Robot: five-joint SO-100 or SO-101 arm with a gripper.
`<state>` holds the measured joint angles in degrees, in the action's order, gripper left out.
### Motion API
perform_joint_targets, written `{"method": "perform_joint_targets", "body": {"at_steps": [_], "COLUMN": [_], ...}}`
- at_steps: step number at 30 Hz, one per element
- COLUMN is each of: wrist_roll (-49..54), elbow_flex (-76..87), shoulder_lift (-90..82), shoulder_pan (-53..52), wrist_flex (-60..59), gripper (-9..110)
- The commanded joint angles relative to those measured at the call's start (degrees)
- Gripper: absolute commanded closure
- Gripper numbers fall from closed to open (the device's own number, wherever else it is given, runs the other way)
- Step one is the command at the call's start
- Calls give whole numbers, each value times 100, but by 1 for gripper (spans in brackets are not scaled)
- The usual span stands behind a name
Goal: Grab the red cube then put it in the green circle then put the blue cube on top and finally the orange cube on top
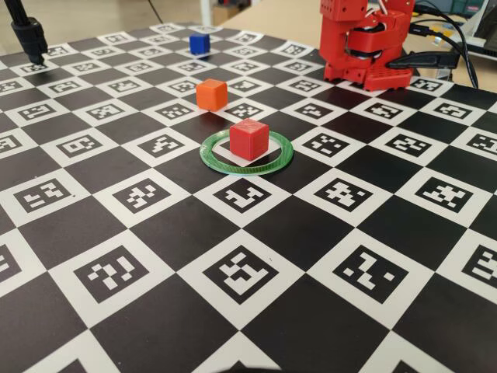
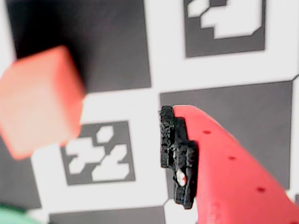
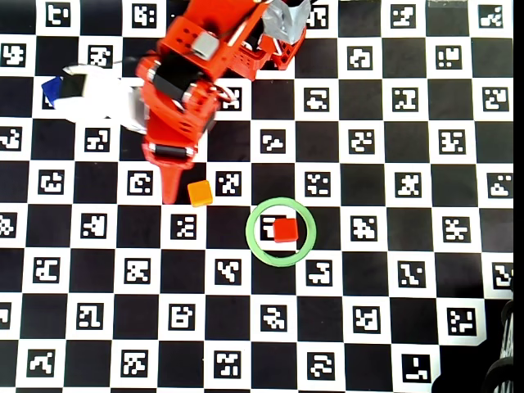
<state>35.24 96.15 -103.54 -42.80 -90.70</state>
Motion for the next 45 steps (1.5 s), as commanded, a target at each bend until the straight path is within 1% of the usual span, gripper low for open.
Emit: {"method": "perform_joint_targets", "body": {"at_steps": [1,11,15,20,24,30,39,45], "wrist_roll": [606,2180,2593,3041,3419,3823,4192,4421], "elbow_flex": [-694,-1318,-2092,-3621,-4096,-4157,-3489,-3463], "shoulder_lift": [70,800,1494,2566,2883,3182,3296,3647], "shoulder_pan": [-642,-2021,-2461,-2839,-3129,-3410,-3674,-3850], "wrist_flex": [-53,-44,-281,-686,-694,-545,185,422], "gripper": [54,53,53,53,53,53,53,53]}}
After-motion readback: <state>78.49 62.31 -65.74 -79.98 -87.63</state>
